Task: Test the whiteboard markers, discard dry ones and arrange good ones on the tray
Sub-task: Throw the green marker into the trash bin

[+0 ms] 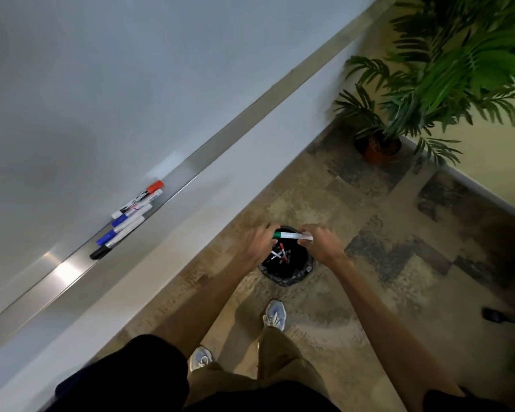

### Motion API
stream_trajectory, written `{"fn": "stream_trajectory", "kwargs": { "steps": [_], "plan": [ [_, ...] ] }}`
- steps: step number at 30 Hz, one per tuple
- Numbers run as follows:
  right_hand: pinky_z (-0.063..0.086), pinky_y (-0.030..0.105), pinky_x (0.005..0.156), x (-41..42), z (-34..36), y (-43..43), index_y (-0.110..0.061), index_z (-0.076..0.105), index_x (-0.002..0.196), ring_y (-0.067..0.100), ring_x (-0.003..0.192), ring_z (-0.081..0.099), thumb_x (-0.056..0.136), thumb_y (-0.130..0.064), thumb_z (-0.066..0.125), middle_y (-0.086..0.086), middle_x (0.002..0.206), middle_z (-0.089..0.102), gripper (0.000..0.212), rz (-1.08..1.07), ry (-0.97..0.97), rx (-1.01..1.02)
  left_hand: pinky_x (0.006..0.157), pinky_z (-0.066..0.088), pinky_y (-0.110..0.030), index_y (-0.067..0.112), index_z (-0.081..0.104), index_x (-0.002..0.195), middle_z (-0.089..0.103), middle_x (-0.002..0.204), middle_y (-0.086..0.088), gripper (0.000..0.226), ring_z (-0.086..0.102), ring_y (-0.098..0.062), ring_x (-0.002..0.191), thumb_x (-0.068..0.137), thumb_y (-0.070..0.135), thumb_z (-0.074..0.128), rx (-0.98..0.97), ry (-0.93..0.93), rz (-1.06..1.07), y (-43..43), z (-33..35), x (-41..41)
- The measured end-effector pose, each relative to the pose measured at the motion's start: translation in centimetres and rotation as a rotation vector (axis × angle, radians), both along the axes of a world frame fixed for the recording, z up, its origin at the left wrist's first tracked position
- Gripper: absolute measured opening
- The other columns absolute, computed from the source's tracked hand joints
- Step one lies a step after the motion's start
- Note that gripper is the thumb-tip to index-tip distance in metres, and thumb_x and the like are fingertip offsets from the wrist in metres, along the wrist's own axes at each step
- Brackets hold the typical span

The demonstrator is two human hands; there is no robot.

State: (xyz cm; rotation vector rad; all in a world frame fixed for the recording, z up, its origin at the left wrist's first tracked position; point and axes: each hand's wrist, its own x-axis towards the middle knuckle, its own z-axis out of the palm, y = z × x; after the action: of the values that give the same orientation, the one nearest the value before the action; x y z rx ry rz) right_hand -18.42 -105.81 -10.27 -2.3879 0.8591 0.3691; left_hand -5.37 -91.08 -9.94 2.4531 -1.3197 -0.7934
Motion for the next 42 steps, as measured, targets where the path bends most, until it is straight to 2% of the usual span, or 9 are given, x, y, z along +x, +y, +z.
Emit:
{"fn": "stream_trajectory", "kwargs": {
  "steps": [2, 4, 7, 12, 20, 26, 30, 35, 42],
  "plan": [
    [0.032, 0.043, 0.11, -0.2, -1.0, -1.1, -0.021, 0.049, 0.142, 0.032, 0.136, 0.042, 0.09, -0.034, 0.067, 0.01, 0.145, 0.051, 0.057, 0.018, 0.075, 0.002, 0.105, 0.033, -0.039, 0.014, 0.037, 0.145, 0.042, 0.146, -0.01, 0.058, 0.042, -0.03, 0.132, 0.094, 0.028, 0.061, 0.04, -0.033, 0.016, -0.5, -1.0, -0.2],
    [0.031, 0.045, 0.113, -0.4, -2.0, -2.0, -0.019, 0.043, 0.147, 0.032, 0.141, 0.035, 0.091, -0.035, 0.066, 0.011, 0.151, 0.043, 0.062, 0.027, 0.132, 0.036, 0.11, 0.029, -0.038, 0.013, 0.031, 0.149, 0.035, 0.152, -0.009, 0.066, 0.035, -0.028, 0.138, 0.093, 0.032, 0.061, 0.089, -0.061, 0.013, -0.7, -2.0, -0.4],
    [0.041, 0.042, 0.106, -0.4, -2.5, -2.4, -0.017, 0.045, 0.144, 0.031, 0.133, 0.045, 0.093, -0.03, 0.064, 0.011, 0.144, 0.05, 0.056, 0.0, 0.132, 0.112, 0.106, 0.033, -0.037, 0.014, 0.038, 0.144, 0.043, 0.146, -0.009, 0.055, 0.042, -0.027, 0.133, 0.094, 0.028, 0.059, 0.107, -0.089, 0.013, -1.0, -2.4, -0.8],
    [0.046, 0.04, 0.098, 0.3, -2.4, -2.2, -0.019, 0.051, 0.137, 0.029, 0.123, 0.054, 0.095, -0.032, 0.061, 0.009, 0.133, 0.059, 0.045, -0.024, 0.099, 0.112, 0.101, 0.037, -0.038, 0.014, 0.048, 0.137, 0.052, 0.137, -0.008, 0.04, 0.05, -0.026, 0.124, 0.098, 0.025, 0.051, 0.015, -0.106, 0.042, -1.7, -2.0, -1.3],
    [0.044, 0.041, 0.102, 3.4, -0.1, 0.0, -0.013, 0.054, 0.134, 0.029, 0.121, 0.055, 0.098, -0.03, 0.058, 0.009, 0.131, 0.06, 0.041, 0.022, -0.03, 0.069, 0.097, 0.04, -0.04, 0.013, 0.053, 0.131, 0.055, 0.132, -0.008, 0.032, 0.055, -0.028, 0.117, 0.101, 0.02, 0.046, -0.108, -0.108, 0.169, -1.4, -0.1, -1.1],
    [0.047, 0.039, 0.098, 6.5, 2.1, 3.2, -0.015, 0.057, 0.129, 0.027, 0.116, 0.059, 0.097, -0.028, 0.057, 0.008, 0.127, 0.063, 0.035, 0.077, -0.125, 0.054, 0.092, 0.043, -0.04, 0.015, 0.057, 0.126, 0.06, 0.126, -0.008, 0.029, 0.059, -0.028, 0.109, 0.101, 0.021, 0.043, -0.196, -0.19, 0.315, 2.9, 1.8, 1.1],
    [0.047, 0.041, 0.1, 8.7, 3.5, 6.1, -0.016, 0.056, 0.131, 0.024, 0.117, 0.059, 0.097, -0.031, 0.056, 0.004, 0.128, 0.064, 0.037, 0.1, -0.184, 0.04, 0.087, 0.046, -0.039, 0.016, 0.061, 0.115, 0.065, 0.115, -0.003, 0.023, 0.061, -0.025, 0.101, 0.1, 0.019, 0.044, -0.272, -0.258, 0.396, 6.7, 3.3, 2.9],
    [0.047, 0.033, 0.094, 12.0, 5.4, 10.9, -0.02, 0.06, 0.125, 0.018, 0.111, 0.061, 0.098, -0.031, 0.056, 0.001, 0.12, 0.067, 0.03, 0.134, -0.281, 0.062, 0.083, 0.048, -0.037, 0.015, 0.063, 0.107, 0.068, 0.109, -0.005, 0.019, 0.063, -0.024, 0.095, 0.1, 0.016, 0.046, -0.357, -0.325, 0.508, 12.3, 5.5, 5.4],
    [0.048, 0.044, 0.101, 17.8, 7.3, 18.8, -0.02, 0.061, 0.124, 0.018, 0.111, 0.062, 0.1, -0.033, 0.055, 0.001, 0.123, 0.066, 0.029, 0.282, -0.37, 0.007, 0.085, 0.048, -0.034, 0.013, 0.061, 0.114, 0.066, 0.115, -0.008, 0.02, 0.062, -0.025, 0.101, 0.102, 0.018, 0.046, -0.313, -0.381, 0.658, 21.0, 7.4, 9.3]
  ]
}}
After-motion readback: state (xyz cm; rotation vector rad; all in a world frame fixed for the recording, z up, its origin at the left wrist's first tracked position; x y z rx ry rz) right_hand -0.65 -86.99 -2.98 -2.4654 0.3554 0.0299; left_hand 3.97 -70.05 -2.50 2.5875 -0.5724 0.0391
